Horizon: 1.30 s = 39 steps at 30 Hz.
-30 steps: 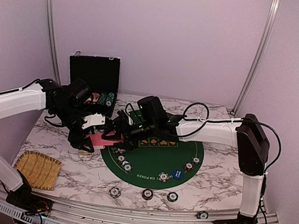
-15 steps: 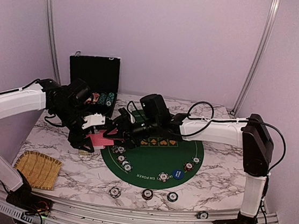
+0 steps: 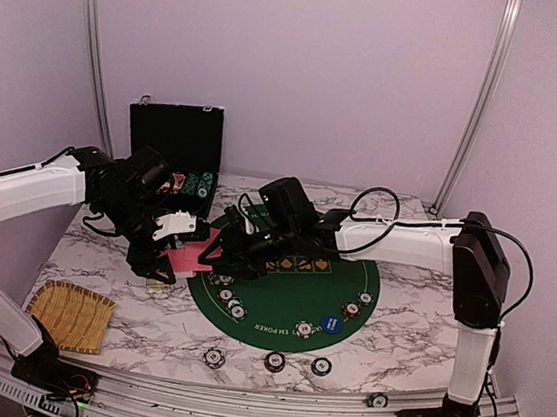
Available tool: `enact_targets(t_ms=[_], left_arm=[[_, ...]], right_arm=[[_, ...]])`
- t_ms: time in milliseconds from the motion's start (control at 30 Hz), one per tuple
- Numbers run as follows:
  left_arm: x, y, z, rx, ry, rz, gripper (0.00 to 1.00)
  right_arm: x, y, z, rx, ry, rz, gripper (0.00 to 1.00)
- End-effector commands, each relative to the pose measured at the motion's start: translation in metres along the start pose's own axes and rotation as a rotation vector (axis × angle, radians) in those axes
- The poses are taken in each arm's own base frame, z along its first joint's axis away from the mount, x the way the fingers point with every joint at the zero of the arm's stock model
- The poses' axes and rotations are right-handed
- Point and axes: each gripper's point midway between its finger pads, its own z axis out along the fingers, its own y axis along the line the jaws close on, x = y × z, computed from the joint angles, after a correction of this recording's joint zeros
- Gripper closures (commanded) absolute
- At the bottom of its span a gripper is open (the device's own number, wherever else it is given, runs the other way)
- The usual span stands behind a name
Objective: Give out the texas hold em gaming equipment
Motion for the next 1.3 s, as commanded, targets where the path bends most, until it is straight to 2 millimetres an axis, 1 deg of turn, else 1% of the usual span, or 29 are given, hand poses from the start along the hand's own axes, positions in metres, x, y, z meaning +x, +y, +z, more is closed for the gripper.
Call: enact_targets(t_ms=[0,133,333,467,533,700,800,900,1000,1100,1200,1233,1267], left_arm=[[-0.006,-0.005,-0.011,0.000,-0.038,0.009,1.00],[-0.006,-0.005,-0.011,0.001,-0.038,0.008,1.00],[-0.007,-0.005,-0.011,0.004,-0.041,0.010,1.00],[-0.006,-0.006,-0.010,0.008,-0.038,0.011,1.00],[-0.006,-0.006,-0.010,0.008,-0.039,0.011,1.00],[-0.006,-0.006,-0.010,0.006,-0.039,0.012,1.00],[-0.005,-0.007,-0.010,0.006,-0.037,0.013,1.00],[-0.004,-0.007,-0.010,0.006,-0.036,0.014,1.00],[-0.004,-0.007,-0.010,0.009,-0.038,0.012,1.00],[-0.003,-0.007,-0.010,0.006,-0.033,0.015,1.00],[-0.002,-0.008,-0.010,0.006,-0.034,0.014,1.00],[-0.003,-0.008,-0.010,0.008,-0.035,0.015,1.00],[-0.003,-0.008,-0.011,0.008,-0.035,0.015,1.00]], right_arm=[[-0.017,0.022,-0.020,0.001,-0.069,-0.053,0.44],[-0.021,0.023,-0.025,-0.003,-0.082,-0.055,0.47],[-0.023,0.038,-0.033,-0.065,-0.098,-0.069,0.43],[-0.023,0.039,-0.034,-0.083,-0.100,-0.060,0.43],[-0.023,0.036,-0.033,-0.077,-0.098,-0.053,0.43],[-0.023,0.019,-0.033,-0.054,-0.096,-0.013,0.46],[-0.021,0.015,-0.037,-0.045,-0.103,-0.009,0.40],[-0.020,0.005,-0.040,-0.029,-0.109,0.005,0.33],[-0.022,-0.005,-0.045,-0.019,-0.122,0.014,0.30],[-0.028,-0.024,-0.055,0.003,-0.148,0.038,0.29],[-0.044,-0.048,-0.064,0.056,-0.191,0.034,0.29],[-0.050,-0.060,-0.065,0.110,-0.198,0.019,0.28],[-0.057,-0.076,-0.063,0.168,-0.190,0.003,0.28]])
